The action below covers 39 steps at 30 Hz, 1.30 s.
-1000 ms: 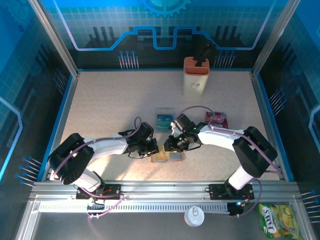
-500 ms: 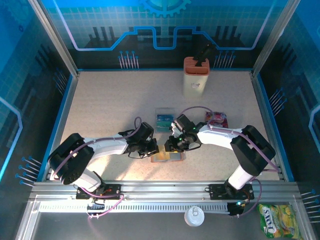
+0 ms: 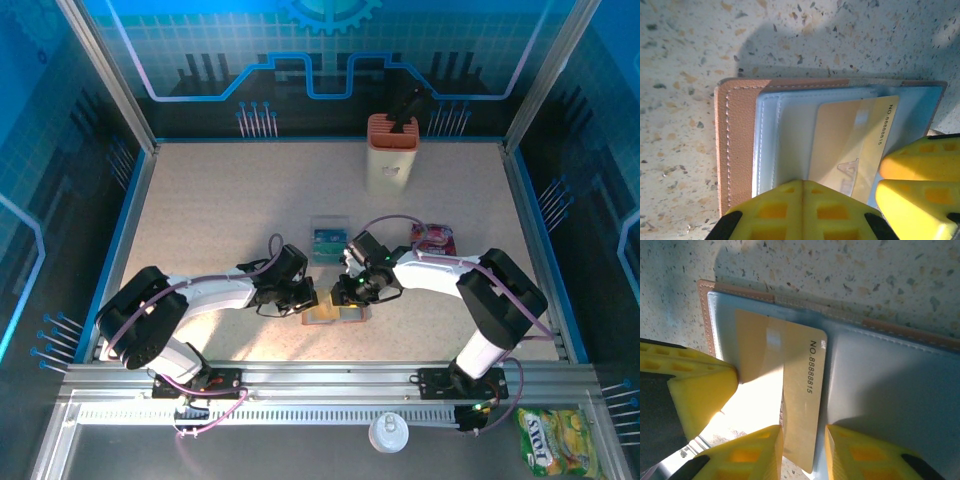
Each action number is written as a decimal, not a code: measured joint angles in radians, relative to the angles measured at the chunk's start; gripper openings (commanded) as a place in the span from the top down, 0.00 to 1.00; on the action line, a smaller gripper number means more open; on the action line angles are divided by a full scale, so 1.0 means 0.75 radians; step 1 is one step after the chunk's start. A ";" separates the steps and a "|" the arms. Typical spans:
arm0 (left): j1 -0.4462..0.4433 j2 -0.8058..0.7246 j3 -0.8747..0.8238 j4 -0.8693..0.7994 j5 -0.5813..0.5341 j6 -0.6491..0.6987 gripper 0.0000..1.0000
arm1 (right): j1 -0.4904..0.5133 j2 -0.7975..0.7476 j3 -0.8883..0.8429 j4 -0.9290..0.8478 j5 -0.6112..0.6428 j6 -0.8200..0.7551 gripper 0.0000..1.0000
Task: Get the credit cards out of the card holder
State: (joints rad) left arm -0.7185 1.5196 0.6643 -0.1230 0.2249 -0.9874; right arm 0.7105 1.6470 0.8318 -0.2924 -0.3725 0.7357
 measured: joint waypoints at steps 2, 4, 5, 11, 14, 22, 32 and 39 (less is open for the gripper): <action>0.000 0.000 0.000 0.000 0.000 0.000 0.99 | 0.000 0.004 -0.006 0.019 -0.007 0.002 0.71; 0.000 0.000 0.000 0.000 0.000 0.000 0.99 | 0.000 0.004 -0.020 0.047 -0.018 0.006 0.71; 0.000 0.000 0.000 0.000 0.000 0.000 0.99 | 0.000 0.004 -0.026 0.058 -0.025 0.009 0.71; 0.000 -0.001 0.000 0.000 -0.001 0.000 0.99 | 0.000 0.004 -0.038 0.092 -0.053 0.028 0.72; 0.000 -0.001 0.000 -0.001 -0.001 0.000 0.99 | -0.001 0.003 -0.040 0.098 -0.053 0.032 0.73; 0.000 -0.001 0.000 -0.001 -0.001 0.000 1.00 | -0.008 -0.005 -0.040 0.101 -0.068 0.032 0.79; 0.000 -0.003 0.000 -0.006 -0.002 -0.001 1.00 | -0.012 -0.007 -0.054 0.113 -0.073 0.037 0.88; 0.000 -0.004 0.001 -0.006 -0.005 -0.001 1.00 | -0.018 -0.037 -0.084 0.128 -0.076 0.036 0.89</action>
State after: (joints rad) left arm -0.7185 1.5166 0.6647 -0.1272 0.2214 -0.9878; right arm 0.6971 1.6196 0.7689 -0.1967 -0.4294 0.7628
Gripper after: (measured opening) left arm 0.055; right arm 0.111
